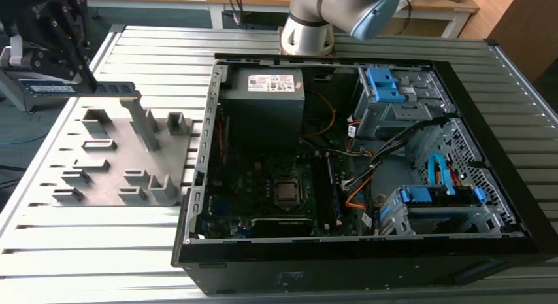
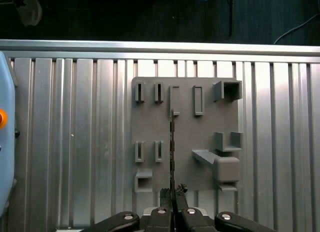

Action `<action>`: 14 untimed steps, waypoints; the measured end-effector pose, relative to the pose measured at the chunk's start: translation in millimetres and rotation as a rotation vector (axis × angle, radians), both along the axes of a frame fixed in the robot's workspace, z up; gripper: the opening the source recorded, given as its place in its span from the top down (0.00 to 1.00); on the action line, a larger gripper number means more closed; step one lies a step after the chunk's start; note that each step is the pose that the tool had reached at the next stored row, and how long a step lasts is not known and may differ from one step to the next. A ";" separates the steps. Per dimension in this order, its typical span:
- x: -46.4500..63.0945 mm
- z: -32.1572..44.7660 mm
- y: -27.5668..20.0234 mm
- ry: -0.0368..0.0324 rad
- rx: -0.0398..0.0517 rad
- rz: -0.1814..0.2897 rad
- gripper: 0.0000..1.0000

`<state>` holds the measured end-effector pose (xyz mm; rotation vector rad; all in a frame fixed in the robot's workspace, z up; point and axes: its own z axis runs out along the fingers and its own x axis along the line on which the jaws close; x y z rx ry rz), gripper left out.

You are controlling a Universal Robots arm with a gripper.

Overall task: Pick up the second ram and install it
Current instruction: 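Pick up the second ram and move it above second insertion slot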

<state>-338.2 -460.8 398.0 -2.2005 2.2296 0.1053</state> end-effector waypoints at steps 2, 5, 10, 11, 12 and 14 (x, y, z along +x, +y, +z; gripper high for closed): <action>3.9 0.0 0.0 0.0000 0.0000 0.000 0.86; 10.7 0.0 0.0 0.0000 0.0000 0.000 0.86; 21.5 0.0 0.0 0.0003 0.0000 0.000 0.86; 23.6 0.0 0.0 0.0003 0.0000 0.000 0.86; 25.6 0.0 0.0 0.0004 0.0000 0.000 0.86; 29.9 0.0 0.0 0.0004 0.0000 0.000 0.86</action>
